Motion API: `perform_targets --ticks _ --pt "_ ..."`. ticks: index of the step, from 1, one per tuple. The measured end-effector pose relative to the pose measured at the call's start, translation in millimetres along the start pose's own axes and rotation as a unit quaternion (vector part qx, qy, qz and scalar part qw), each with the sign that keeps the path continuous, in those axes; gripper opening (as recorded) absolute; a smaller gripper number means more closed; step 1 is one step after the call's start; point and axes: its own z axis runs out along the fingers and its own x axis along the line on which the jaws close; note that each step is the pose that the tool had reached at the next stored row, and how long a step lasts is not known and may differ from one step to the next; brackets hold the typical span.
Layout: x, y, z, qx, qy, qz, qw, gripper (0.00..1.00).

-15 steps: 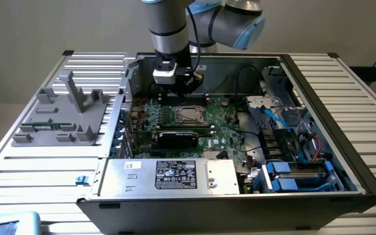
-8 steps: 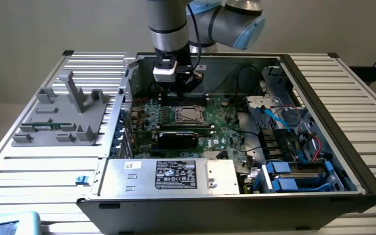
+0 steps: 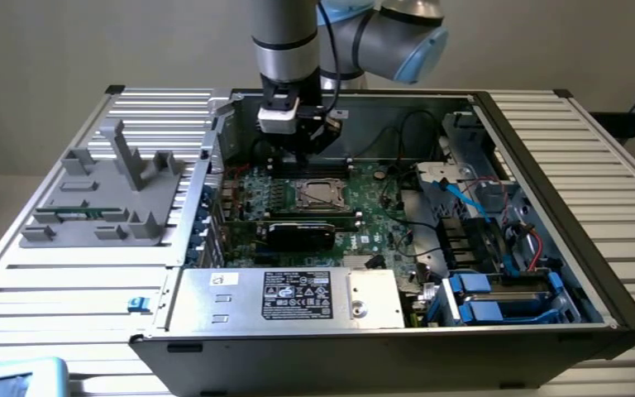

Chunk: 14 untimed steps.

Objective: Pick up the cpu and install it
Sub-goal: 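Install the first cpu locking lever, then install the second cpu locking lever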

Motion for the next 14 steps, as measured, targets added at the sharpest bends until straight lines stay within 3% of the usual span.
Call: perform_targets --ticks 2,6,7,14 --pt "0.7 -0.4 -3.4 -0.001 -0.0044 -0.001 1.0 0.11" --pt "3.7 -1.6 -9.8 -0.004 -0.0174 -0.001 0.9998 0.11" --pt "3.8 -1.7 -10.3 -0.0048 -0.0192 0.0 0.9998 0.11" --pt "3.8 -1.6 -10.4 -0.0049 -0.0193 0.0 0.9998 0.11"
